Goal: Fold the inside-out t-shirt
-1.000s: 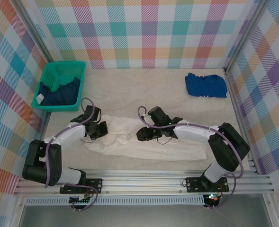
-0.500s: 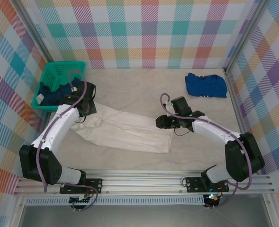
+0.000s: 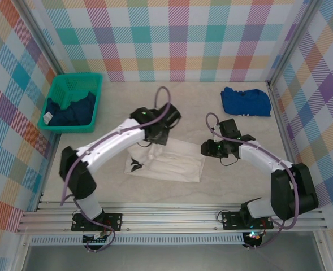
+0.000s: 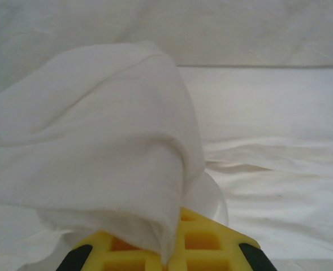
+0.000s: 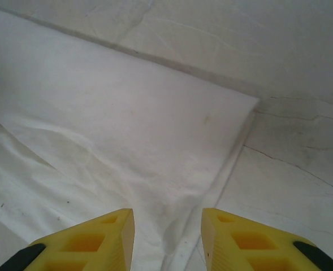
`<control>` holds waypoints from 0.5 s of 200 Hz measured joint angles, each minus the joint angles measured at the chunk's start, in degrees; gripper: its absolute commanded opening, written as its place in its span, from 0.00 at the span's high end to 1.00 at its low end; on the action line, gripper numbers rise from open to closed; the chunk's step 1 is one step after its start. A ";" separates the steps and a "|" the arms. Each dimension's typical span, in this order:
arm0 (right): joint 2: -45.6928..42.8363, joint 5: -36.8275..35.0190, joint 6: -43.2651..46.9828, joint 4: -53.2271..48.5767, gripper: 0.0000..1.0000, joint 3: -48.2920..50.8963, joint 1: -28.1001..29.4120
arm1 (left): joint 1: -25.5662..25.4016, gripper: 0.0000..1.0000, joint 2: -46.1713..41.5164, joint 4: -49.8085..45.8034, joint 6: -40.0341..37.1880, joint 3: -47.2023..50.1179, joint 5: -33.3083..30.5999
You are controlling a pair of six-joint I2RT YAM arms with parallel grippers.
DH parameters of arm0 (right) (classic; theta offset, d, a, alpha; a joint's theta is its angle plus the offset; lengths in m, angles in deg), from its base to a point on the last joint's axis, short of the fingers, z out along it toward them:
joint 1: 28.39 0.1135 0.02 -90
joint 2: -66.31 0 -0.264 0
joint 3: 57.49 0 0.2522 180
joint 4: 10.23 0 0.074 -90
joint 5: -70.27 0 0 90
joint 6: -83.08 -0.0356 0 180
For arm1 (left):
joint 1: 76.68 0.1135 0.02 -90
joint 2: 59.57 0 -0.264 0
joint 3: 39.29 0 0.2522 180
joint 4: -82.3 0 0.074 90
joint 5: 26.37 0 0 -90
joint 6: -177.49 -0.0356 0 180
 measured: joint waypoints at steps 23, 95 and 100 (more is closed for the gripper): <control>-2.29 -0.72 -0.22 -0.50 0.63 0.96 -1.57 | -3.80 1.00 7.72 -0.92 -0.07 -4.42 1.05; -4.90 -2.25 -0.46 -1.79 0.63 3.54 -5.86 | -9.97 0.96 14.53 -1.29 -2.84 -10.36 6.69; -4.90 -2.29 -0.46 -1.88 0.63 3.56 -6.05 | -10.03 0.91 14.93 -1.11 -3.04 -10.64 7.23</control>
